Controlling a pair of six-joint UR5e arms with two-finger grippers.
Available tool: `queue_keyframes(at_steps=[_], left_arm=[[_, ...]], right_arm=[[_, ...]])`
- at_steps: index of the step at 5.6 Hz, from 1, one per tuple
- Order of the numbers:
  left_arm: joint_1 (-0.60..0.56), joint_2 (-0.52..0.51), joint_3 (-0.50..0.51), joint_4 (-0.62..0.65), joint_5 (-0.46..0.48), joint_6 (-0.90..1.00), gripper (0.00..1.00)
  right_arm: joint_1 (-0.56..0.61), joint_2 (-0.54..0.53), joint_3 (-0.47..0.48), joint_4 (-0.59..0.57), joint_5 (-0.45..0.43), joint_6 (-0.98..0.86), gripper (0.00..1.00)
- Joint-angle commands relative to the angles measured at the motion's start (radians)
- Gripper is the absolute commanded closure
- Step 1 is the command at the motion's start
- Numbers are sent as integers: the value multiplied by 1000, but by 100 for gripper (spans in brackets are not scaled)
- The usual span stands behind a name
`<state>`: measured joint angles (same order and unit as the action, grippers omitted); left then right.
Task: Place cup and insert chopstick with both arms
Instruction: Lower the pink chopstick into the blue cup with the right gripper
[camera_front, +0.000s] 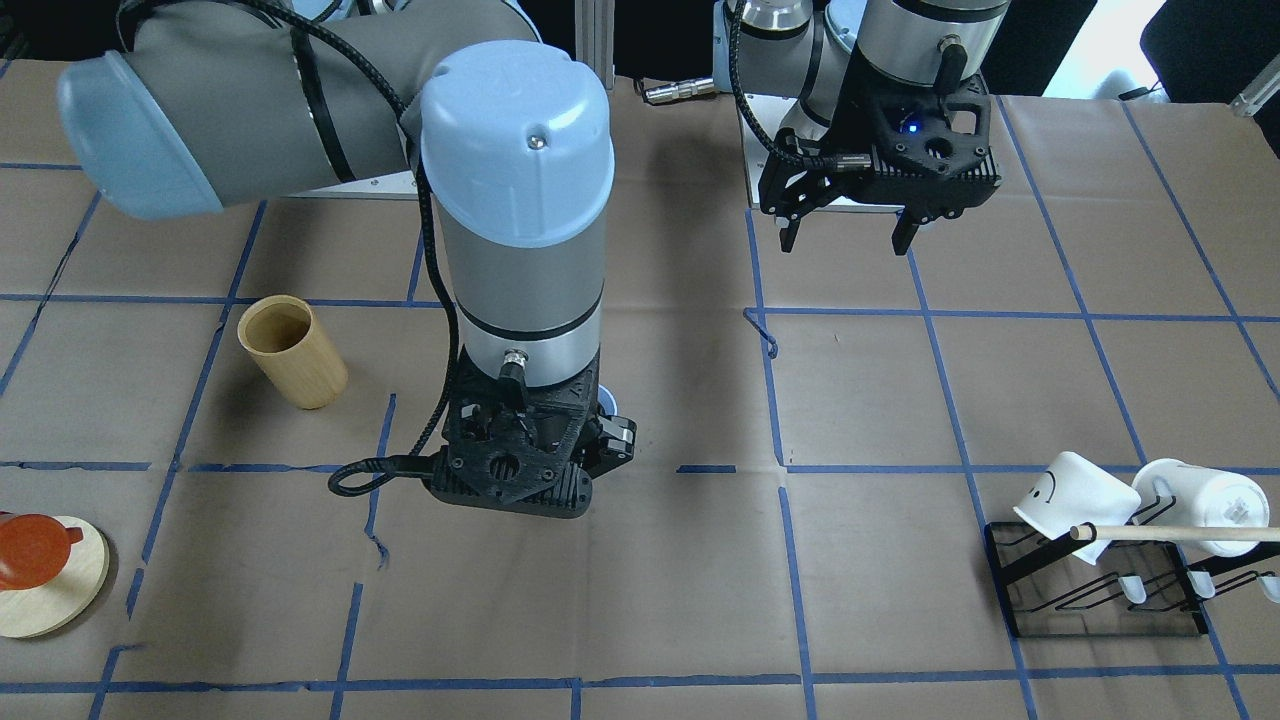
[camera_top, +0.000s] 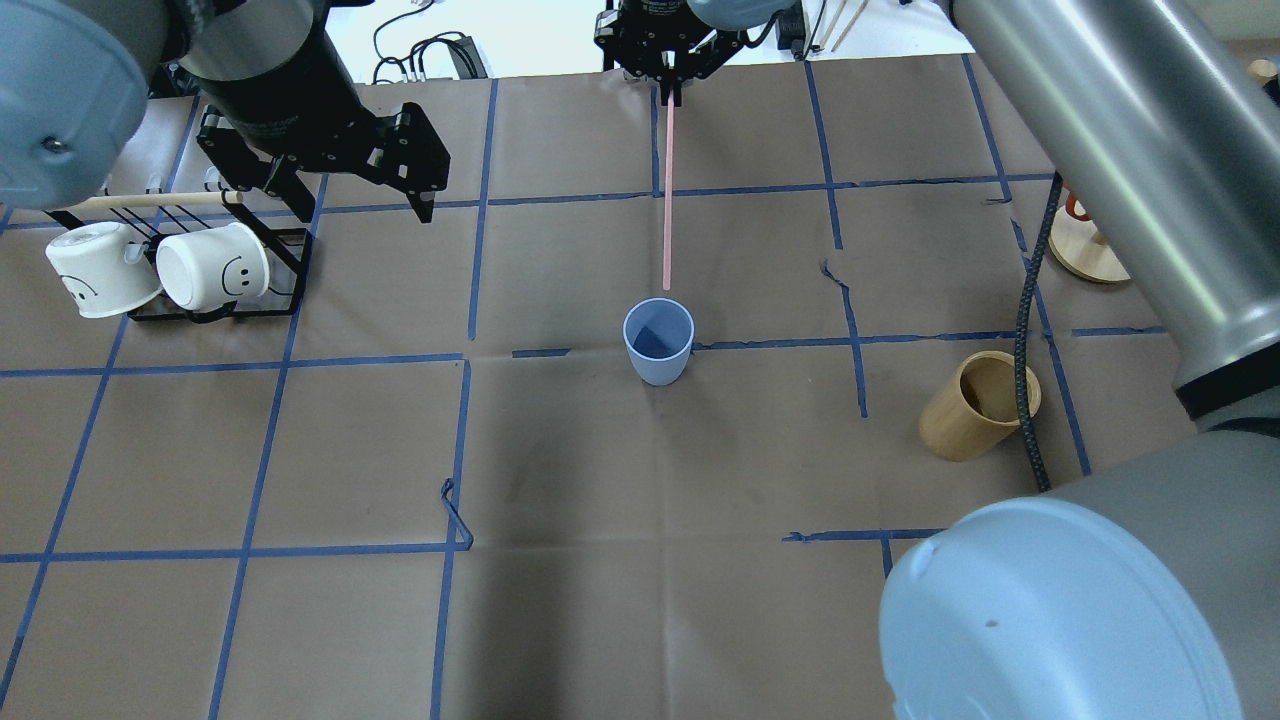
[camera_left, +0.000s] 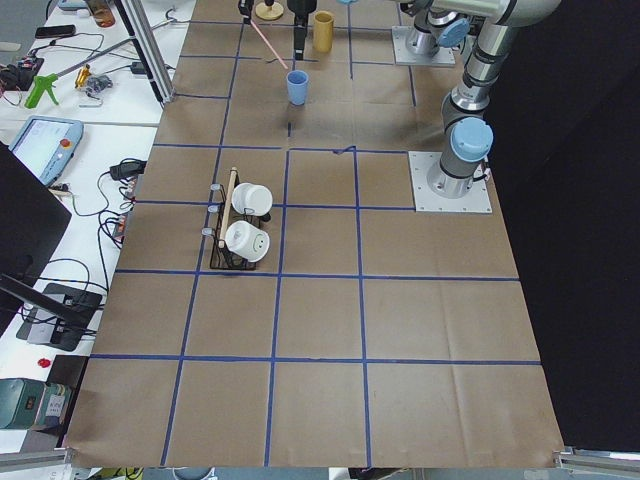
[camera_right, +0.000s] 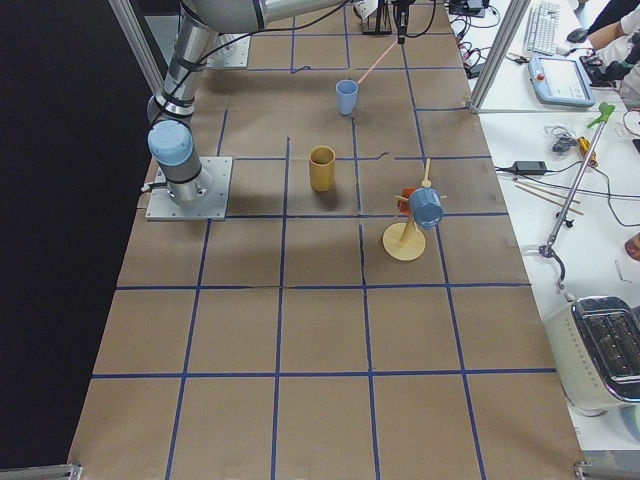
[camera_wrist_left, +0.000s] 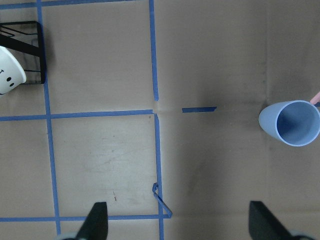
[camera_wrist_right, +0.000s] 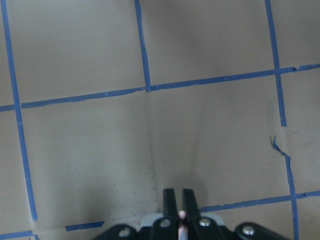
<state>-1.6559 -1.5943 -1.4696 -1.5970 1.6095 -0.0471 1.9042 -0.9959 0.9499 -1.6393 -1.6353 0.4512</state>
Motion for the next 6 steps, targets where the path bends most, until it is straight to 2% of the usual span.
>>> queue_keyframes(at_steps=[1,3,4,5,6], left_arm=[[1,1,0,-1,1,0,1],[-1,2,0,-8,1,0,1],[-1,2,0,-12,1,0,1],[1,4,0,-15,1,-2,1],[1,4,3,-26,1,-2,1]], right_arm=[[21,13,61,-2,2,3,93],[21,19,75,19,6,1,93],[21,19,117,1,50,-2,92],[19,11,151,-1,58,0,74],[19,2,150,-2,57,-11,1]])
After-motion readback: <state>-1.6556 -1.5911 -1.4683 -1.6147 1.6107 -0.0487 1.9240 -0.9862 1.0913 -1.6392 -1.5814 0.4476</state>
